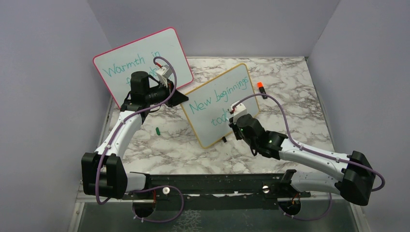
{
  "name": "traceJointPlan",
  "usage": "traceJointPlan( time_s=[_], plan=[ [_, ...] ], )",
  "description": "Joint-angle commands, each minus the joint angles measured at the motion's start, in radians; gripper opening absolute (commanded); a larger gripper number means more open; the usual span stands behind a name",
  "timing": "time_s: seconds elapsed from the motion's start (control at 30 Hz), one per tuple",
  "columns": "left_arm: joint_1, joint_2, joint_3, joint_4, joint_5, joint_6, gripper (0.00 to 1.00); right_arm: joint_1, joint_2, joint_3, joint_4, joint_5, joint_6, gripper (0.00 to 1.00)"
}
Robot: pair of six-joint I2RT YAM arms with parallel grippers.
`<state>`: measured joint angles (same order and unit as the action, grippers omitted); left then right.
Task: Write a sentence on the whiteboard
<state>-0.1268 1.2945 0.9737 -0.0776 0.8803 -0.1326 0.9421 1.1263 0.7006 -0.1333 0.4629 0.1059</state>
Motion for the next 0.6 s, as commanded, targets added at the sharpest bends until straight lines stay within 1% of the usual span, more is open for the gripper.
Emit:
traceJointPlan(
  time_s=[0.0, 0.3, 0.57],
  plan=[
    [0.002, 0.028, -0.017, -0.045, -0.121, 0.077, 0.0, -0.002, 0.003, -0.024, -0.049, 0.003, 0.021, 0.0],
    [0.002, 0.028, -0.017, -0.046, -0.121, 0.079, 0.0, -0.002, 0.012, -0.032, -0.028, 0.096, 0.031, 0.0],
    [0.002, 0.026, -0.017, -0.048, -0.12, 0.078, 0.0, -0.003, 0.005, -0.032, 0.058, 0.103, 0.004, 0.0]
  ],
)
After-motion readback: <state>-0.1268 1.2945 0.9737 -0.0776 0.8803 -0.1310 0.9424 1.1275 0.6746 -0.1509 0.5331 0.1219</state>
